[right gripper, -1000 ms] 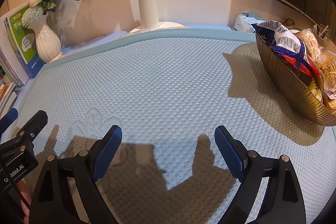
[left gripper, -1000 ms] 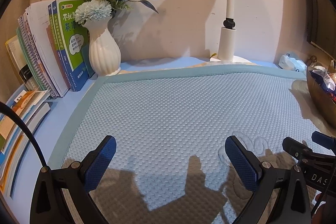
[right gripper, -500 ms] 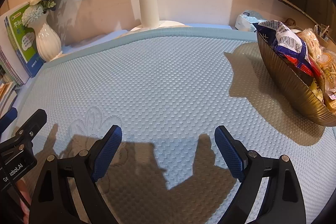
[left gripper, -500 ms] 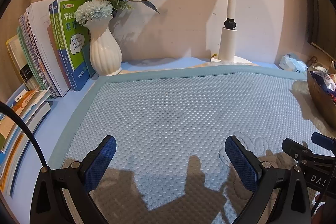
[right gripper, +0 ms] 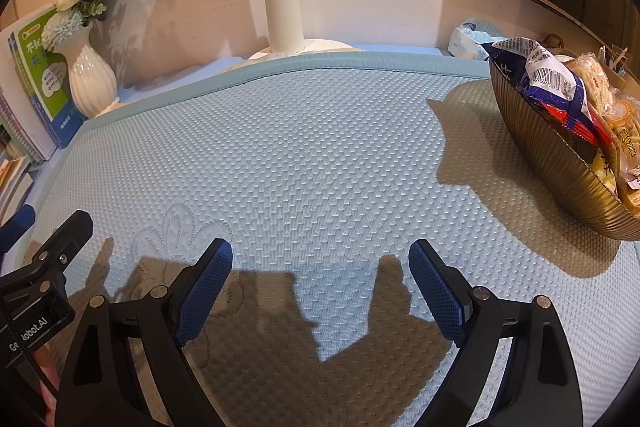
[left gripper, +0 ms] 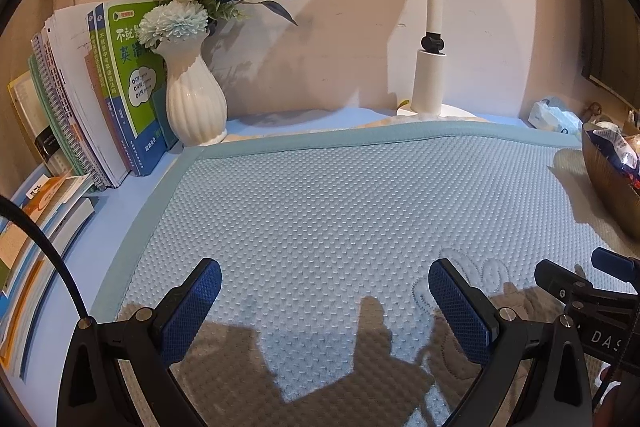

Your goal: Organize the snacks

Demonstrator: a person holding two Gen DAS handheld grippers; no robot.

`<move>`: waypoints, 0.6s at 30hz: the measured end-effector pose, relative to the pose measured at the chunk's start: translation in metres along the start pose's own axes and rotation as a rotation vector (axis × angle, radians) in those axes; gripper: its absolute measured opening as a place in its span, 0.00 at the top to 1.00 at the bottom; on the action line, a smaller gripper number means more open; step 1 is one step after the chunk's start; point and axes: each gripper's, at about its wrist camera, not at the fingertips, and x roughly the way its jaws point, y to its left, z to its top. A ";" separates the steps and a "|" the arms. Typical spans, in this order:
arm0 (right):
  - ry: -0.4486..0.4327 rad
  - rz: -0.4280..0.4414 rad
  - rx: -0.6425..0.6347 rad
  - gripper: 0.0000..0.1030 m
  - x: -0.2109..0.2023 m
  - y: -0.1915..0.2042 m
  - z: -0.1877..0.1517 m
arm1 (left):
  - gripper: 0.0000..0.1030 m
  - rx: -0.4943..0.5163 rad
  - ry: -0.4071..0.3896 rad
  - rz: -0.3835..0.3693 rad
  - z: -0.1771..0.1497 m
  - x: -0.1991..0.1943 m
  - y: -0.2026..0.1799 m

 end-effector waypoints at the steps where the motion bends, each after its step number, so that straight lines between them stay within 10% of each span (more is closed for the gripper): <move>1: 0.001 -0.001 -0.001 0.12 0.000 0.000 0.000 | 0.00 0.000 0.001 -0.001 0.000 0.000 0.000; 18: 0.001 -0.002 -0.005 0.12 0.000 0.000 0.000 | 0.00 0.011 0.007 -0.011 0.000 0.001 -0.002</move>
